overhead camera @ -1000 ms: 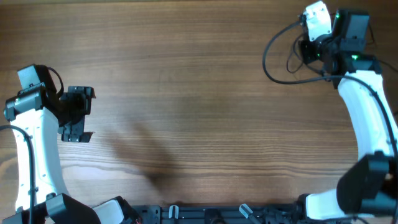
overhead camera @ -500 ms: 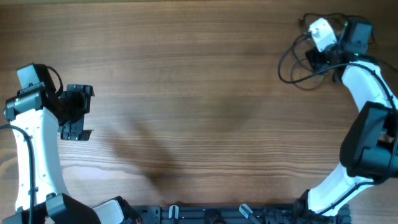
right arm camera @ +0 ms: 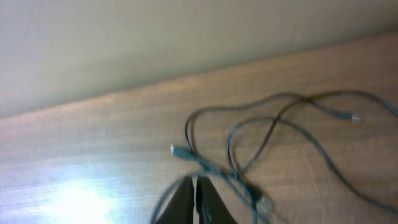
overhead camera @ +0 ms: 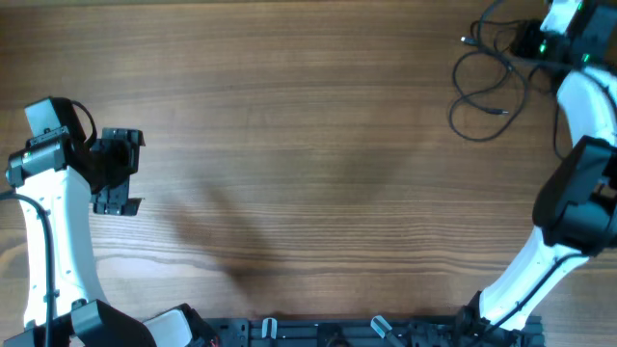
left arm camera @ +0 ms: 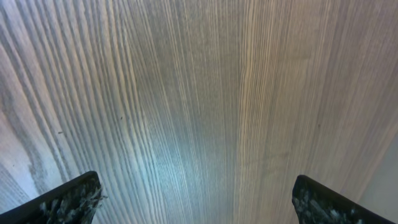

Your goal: Untangle cables

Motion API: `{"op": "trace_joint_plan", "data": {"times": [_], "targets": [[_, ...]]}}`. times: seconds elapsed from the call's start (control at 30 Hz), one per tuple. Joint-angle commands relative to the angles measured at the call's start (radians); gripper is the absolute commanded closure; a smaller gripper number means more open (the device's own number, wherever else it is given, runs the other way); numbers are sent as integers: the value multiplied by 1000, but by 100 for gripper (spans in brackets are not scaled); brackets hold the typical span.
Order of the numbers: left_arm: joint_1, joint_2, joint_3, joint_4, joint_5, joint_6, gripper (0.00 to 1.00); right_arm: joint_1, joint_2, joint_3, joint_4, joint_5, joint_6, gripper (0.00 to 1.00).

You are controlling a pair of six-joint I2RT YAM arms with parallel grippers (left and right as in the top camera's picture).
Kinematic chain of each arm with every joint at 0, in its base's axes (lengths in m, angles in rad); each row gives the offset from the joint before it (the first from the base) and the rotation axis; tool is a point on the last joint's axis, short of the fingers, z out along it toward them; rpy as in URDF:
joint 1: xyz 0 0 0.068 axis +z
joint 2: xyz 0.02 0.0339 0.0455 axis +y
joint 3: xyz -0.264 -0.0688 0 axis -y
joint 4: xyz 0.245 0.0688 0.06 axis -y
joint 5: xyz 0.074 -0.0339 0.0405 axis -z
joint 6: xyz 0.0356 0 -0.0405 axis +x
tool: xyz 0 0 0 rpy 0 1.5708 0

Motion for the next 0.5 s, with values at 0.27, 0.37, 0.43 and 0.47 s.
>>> {"op": "trace_joint_plan", "data": {"times": [0.27,0.37,0.43,0.47], "targets": [[-5,-19,7,7,-13,12,0,8,372,274,-24,-30,-24,96],[-5,-19,7,7,-13,13,0,6,422,274,19,-74,-22,96],[-5,-19,7,7,-13,13,0,4,446,273,24,-58,-24,96],[-5,-19,7,7,-13,13,0,-1,459,273,24,-23,-25,96]]}}
